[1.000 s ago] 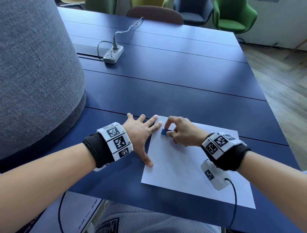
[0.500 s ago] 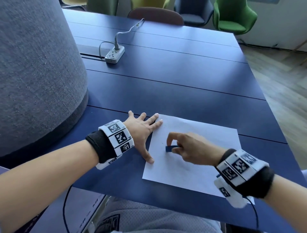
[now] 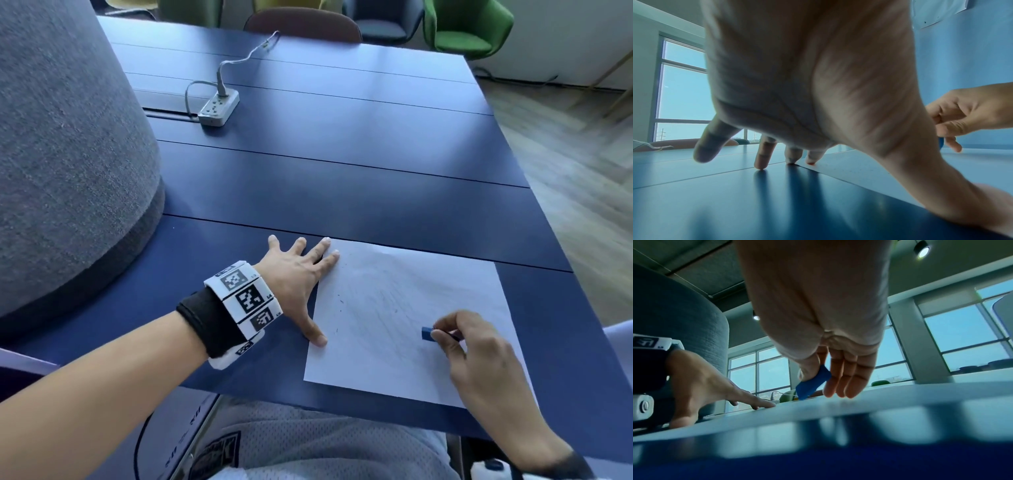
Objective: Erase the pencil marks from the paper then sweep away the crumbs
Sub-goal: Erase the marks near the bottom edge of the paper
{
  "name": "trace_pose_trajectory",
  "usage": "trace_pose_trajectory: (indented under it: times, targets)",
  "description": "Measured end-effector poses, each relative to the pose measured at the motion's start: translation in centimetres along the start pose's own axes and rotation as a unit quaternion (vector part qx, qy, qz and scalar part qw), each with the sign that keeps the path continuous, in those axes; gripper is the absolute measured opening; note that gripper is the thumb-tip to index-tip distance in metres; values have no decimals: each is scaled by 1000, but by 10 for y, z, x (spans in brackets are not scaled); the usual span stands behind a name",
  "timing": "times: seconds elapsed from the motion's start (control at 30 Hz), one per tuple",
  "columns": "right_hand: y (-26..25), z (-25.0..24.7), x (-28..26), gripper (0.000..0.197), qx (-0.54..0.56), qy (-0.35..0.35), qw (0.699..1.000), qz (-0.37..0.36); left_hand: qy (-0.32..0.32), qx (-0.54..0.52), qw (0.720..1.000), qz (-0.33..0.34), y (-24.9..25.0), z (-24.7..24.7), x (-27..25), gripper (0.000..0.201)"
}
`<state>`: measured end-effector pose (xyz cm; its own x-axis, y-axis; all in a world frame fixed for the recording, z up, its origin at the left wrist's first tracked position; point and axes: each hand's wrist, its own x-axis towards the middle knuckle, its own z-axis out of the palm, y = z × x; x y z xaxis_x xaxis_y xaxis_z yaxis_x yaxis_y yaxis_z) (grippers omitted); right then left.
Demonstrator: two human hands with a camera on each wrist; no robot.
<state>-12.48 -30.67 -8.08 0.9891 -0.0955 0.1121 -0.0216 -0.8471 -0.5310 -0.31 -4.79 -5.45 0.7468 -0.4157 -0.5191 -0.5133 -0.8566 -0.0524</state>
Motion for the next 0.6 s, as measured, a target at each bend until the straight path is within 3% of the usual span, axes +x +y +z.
trace_pose_trajectory:
  times: [0.23,0.3,0.5,0.6]
  targets:
    - [8,2,-5,9,-3,9,1000,-13,-10,-69,997,-10,3,6,-11,146]
    - [8,3,-6,9,5,16,1000,-14,20,-89,996,-2,15,10,-24,142]
    - [7,5,-10,13,20,35,999,0,129,-100,980,115,101,51,-53,106]
    - [7,4,-12,16,25,32,999,-2,143,-76,978,134,105,81,-55,90]
